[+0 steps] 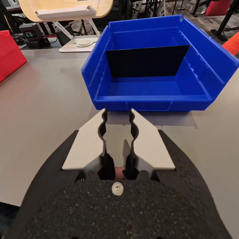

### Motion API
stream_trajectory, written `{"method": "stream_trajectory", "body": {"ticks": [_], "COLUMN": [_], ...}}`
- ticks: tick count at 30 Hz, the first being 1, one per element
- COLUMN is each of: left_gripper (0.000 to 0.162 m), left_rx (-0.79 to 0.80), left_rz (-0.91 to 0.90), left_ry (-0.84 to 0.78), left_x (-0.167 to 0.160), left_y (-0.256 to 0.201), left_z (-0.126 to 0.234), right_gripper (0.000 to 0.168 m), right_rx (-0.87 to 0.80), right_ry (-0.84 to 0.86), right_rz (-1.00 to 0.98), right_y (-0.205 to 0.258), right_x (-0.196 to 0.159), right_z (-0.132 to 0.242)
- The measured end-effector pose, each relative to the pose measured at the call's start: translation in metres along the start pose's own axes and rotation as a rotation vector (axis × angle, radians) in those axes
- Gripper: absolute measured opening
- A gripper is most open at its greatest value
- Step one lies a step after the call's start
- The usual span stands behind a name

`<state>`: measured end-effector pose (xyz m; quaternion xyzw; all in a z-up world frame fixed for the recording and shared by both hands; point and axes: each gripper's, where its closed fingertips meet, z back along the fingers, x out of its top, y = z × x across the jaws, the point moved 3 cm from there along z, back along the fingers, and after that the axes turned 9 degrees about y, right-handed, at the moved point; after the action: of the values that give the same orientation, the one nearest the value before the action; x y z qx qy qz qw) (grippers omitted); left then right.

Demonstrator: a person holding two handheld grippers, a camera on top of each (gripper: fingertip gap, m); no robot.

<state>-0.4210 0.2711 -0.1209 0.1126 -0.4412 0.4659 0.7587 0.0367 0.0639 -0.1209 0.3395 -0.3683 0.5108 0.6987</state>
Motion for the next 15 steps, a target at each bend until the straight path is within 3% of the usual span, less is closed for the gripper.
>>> {"method": "stream_trajectory", "body": {"ticks": [4, 8, 10, 12, 15], "left_gripper": [0.053, 0.046, 0.045, 0.034, 0.038], "left_rx": [-0.067, -0.479, -0.383, -0.215, -0.052], "left_rz": [-0.071, -0.168, -0.325, -0.481, -0.747], "left_ry": [0.024, 0.148, 0.109, 0.075, 0.252], "left_x": [-0.002, 0.034, 0.085, 0.139, 0.183], "left_y": [-0.012, -0.063, -0.062, -0.05, -0.018], "left_z": [0.0, 0.019, 0.022, 0.012, -0.037], "right_gripper": [0.033, 0.032, 0.032, 0.032, 0.032], "right_rx": [0.033, 0.06, 0.08, 0.115, 0.137], "right_ry": [-0.013, 0.018, 0.013, 0.011, 0.02], "right_rz": [-0.039, -0.039, -0.039, -0.056, -0.046], "right_y": [0.0, 0.004, 0.007, 0.012, 0.018], "right_x": [0.003, 0.002, 0.005, 0.007, 0.007], "right_z": [-0.001, -0.011, -0.015, -0.017, -0.019]}}
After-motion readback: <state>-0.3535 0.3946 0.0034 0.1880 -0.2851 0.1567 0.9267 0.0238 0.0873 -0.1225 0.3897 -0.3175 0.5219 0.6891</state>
